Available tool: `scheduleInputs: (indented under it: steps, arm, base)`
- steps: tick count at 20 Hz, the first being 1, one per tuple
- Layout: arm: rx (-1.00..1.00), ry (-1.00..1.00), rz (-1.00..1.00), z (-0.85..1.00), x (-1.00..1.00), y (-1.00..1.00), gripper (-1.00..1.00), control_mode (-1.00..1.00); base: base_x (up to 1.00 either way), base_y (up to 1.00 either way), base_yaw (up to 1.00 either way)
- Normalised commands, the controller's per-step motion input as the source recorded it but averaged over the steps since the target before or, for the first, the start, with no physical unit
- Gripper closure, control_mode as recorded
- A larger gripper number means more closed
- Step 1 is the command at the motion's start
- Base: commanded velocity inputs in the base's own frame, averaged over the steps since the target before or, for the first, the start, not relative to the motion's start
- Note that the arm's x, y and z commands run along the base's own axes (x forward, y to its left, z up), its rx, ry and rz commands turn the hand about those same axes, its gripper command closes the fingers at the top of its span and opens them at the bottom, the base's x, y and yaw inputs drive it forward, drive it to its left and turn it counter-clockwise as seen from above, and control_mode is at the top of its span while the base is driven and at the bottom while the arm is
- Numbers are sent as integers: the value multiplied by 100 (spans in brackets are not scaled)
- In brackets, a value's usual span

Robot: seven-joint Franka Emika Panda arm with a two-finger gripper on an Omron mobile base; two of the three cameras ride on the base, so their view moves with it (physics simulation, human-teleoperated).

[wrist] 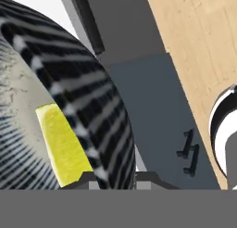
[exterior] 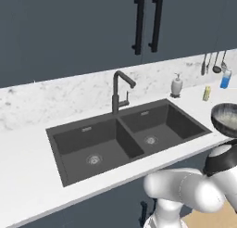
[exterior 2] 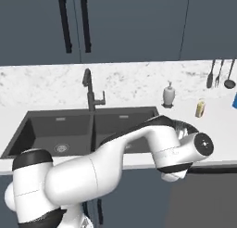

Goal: Pick the lemon wedge from the sink and place it in the bowl. Then pick the bowl and place it in the microwave. Then close the microwave door and press the start button.

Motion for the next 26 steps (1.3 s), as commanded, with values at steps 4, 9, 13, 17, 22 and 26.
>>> scheduleInputs:
  steps: [4,9,13,17,22,26]
  arm:
    - [0,0,0,0,0,0,100,100]
    - [0,0,0,0,0,0,100,100]
    - [0,0,0,0,0,0,100,100]
    - [0,0,0,0,0,0,100,100]
    - [0,0,0,0,0,0,100,100]
    - [0,0,0,0,0,0,100,100]
  base:
    - [-42,0,-67]
    - [-43,0,-79]
    - [-24,0,-83]
    - [-13,0,-83]
    - [-2,-2,-80]
    - [43,-9,-61]
